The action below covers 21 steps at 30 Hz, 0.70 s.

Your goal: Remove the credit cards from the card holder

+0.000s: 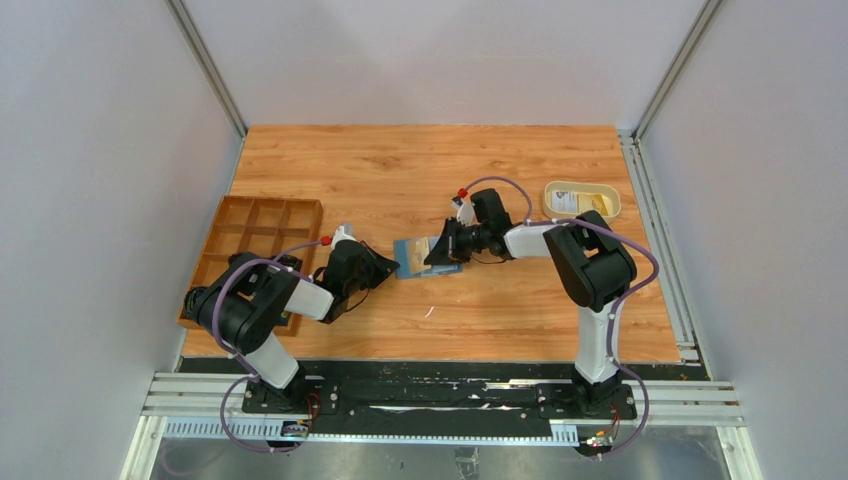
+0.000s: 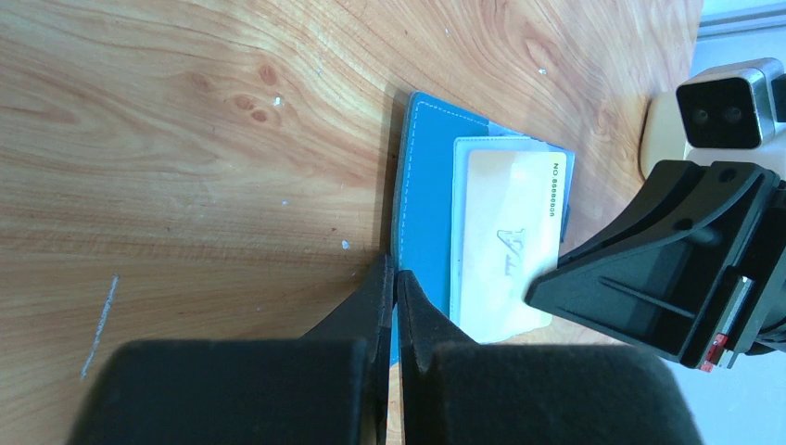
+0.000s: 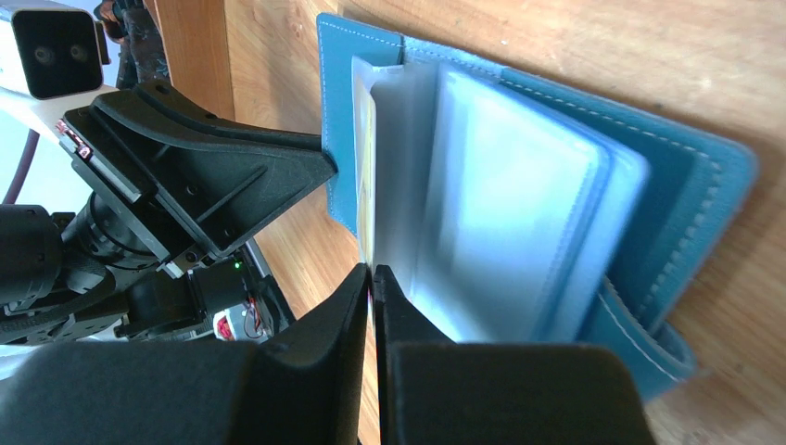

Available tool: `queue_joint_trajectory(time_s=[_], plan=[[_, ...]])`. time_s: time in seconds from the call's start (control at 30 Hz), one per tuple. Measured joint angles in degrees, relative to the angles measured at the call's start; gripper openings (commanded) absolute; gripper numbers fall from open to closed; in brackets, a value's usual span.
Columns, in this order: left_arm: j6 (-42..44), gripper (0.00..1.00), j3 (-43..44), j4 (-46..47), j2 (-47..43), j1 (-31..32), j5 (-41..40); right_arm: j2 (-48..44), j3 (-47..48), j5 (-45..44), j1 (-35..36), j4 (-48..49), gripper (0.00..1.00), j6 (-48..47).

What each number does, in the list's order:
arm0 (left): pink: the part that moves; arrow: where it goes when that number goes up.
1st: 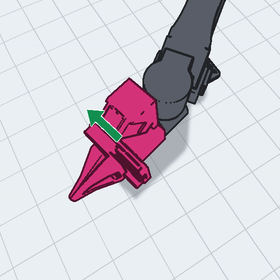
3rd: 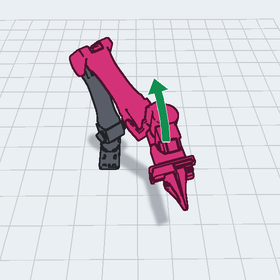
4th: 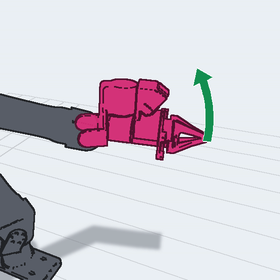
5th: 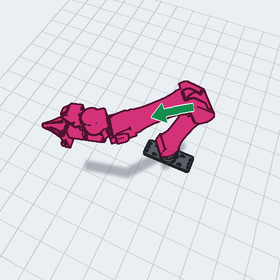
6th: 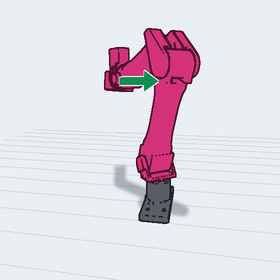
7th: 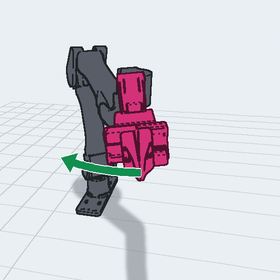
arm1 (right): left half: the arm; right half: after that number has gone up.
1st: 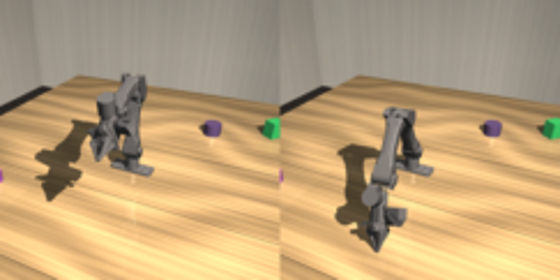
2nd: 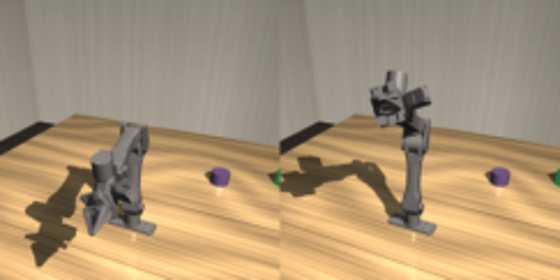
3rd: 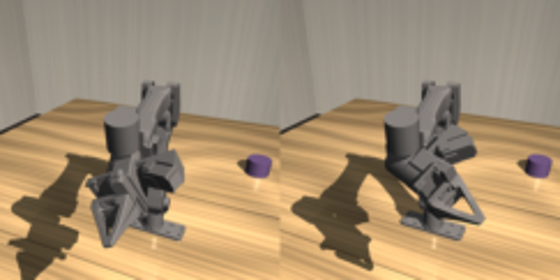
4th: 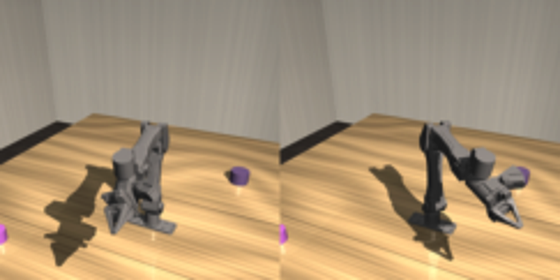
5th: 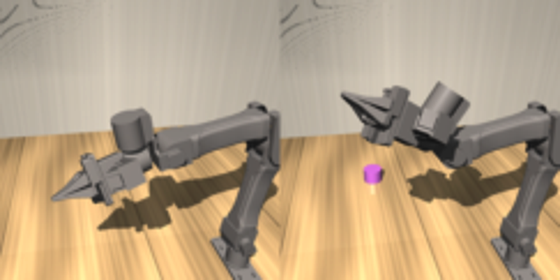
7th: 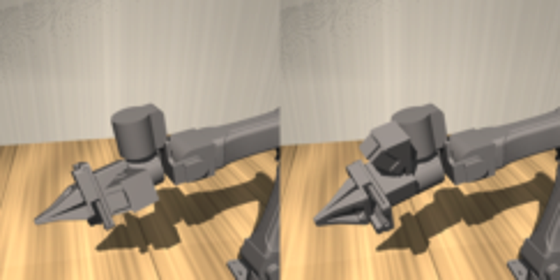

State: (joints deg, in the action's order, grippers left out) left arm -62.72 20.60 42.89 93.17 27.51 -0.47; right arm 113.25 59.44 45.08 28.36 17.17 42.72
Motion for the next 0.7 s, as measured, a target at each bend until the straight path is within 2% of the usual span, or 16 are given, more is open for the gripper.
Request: queue_joint_trajectory(time_s=[0.23, 0.43, 0.7], plan=[[0.00, 0.00, 0.00, 0.02, 0.04, 0.00, 0.00, -0.63, 0.00, 0.52, -1.03, -2.12, 0.10, -1.84], [0.02, 0.00, 0.09, 0.04, 0.15, 0.00, 0.00, -0.66, -0.15, 1.31, -1.14, -2.82, 0.27, -2.82], [0.17, 0.00, 0.24, 0.17, 0.37, 0.00, 0.00, -0.66, -0.17, 2.56, -1.14, -2.49, 0.43, -2.29]])
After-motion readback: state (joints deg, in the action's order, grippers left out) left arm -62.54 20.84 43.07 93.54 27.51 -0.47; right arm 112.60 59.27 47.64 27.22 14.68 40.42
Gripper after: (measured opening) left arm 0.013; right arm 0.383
